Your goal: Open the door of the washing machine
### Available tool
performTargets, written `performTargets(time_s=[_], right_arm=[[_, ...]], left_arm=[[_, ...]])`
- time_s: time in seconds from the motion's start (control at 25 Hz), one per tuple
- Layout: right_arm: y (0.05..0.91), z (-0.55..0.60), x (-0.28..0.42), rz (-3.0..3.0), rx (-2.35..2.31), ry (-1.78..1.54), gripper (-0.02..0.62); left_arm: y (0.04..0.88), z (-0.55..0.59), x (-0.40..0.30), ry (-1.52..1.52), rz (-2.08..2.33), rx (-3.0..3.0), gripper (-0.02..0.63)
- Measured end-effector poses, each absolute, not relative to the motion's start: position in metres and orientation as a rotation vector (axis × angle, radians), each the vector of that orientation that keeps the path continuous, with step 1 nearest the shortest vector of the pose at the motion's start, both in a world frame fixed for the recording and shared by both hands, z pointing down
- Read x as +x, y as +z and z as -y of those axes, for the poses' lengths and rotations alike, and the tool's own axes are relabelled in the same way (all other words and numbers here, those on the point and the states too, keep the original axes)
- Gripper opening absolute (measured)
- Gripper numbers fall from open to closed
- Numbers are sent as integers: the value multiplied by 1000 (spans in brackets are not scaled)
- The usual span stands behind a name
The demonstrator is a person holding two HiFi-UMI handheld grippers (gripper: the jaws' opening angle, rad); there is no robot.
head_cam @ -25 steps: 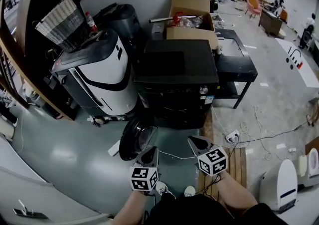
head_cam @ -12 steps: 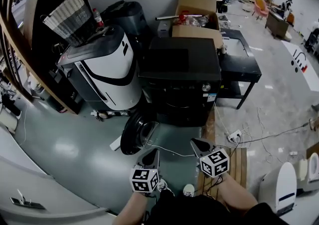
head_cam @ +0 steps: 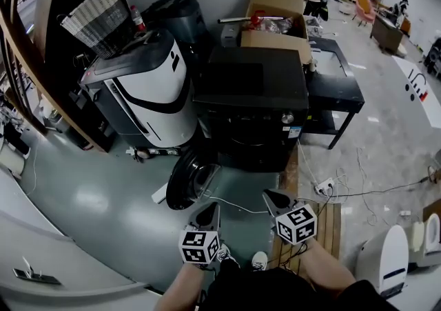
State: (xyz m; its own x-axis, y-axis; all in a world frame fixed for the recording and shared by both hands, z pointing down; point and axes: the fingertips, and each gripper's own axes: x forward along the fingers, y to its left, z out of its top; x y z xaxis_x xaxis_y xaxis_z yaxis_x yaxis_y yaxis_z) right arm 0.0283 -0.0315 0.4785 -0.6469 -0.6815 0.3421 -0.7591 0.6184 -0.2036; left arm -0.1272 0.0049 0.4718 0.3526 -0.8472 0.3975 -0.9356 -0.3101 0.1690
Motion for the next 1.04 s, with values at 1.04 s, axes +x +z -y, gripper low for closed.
performTargets(time_s=[1.04], right_arm=[[481, 28, 37, 2625, 1169, 498, 17]], left_arm=[[471, -10, -113, 326, 1583, 2251, 20]])
